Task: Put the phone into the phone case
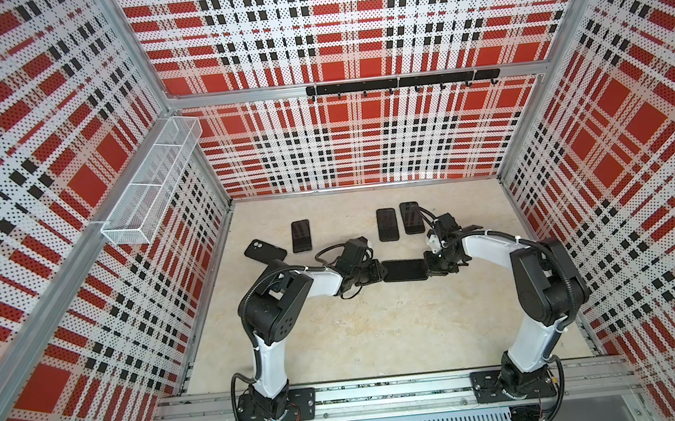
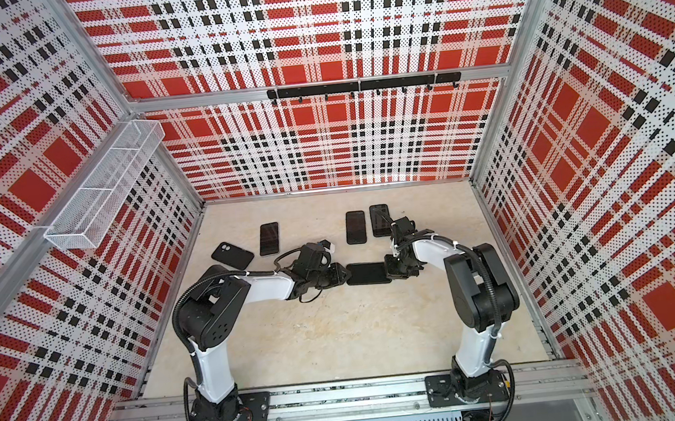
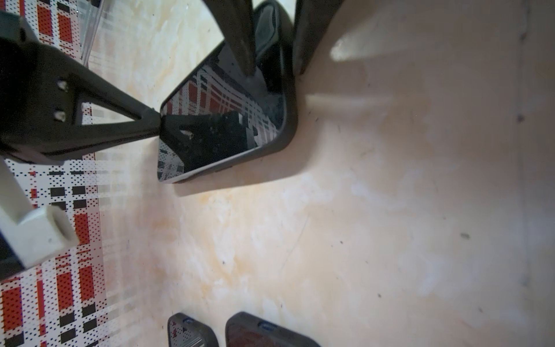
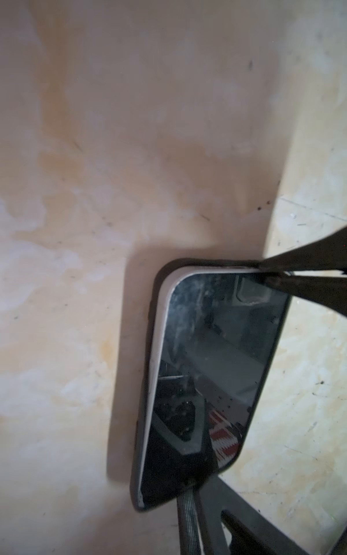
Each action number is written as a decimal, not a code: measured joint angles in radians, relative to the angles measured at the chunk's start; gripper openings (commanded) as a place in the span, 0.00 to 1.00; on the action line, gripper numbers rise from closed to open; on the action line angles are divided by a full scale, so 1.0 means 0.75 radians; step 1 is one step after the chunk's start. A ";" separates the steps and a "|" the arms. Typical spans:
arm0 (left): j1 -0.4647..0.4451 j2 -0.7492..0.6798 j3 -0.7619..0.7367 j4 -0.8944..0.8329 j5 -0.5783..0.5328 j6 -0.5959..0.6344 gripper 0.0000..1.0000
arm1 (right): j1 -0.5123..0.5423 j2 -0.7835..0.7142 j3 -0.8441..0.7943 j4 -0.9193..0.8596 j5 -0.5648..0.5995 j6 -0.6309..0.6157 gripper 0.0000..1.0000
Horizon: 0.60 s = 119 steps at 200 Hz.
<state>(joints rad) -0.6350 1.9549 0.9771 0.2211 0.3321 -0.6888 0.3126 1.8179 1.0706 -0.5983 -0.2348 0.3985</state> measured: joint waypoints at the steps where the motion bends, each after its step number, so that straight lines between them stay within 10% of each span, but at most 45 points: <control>1: 0.000 0.000 -0.001 0.002 0.000 0.000 0.26 | 0.002 0.000 0.000 0.001 0.003 0.003 0.07; 119: 0.027 -0.023 -0.038 0.013 0.031 0.016 0.26 | 0.035 -0.083 0.351 -0.351 0.083 -0.105 0.28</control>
<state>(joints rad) -0.6144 1.9373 0.9485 0.2306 0.3553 -0.6769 0.3386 1.7554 1.3338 -0.8616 -0.1722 0.3199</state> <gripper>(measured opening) 0.259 0.277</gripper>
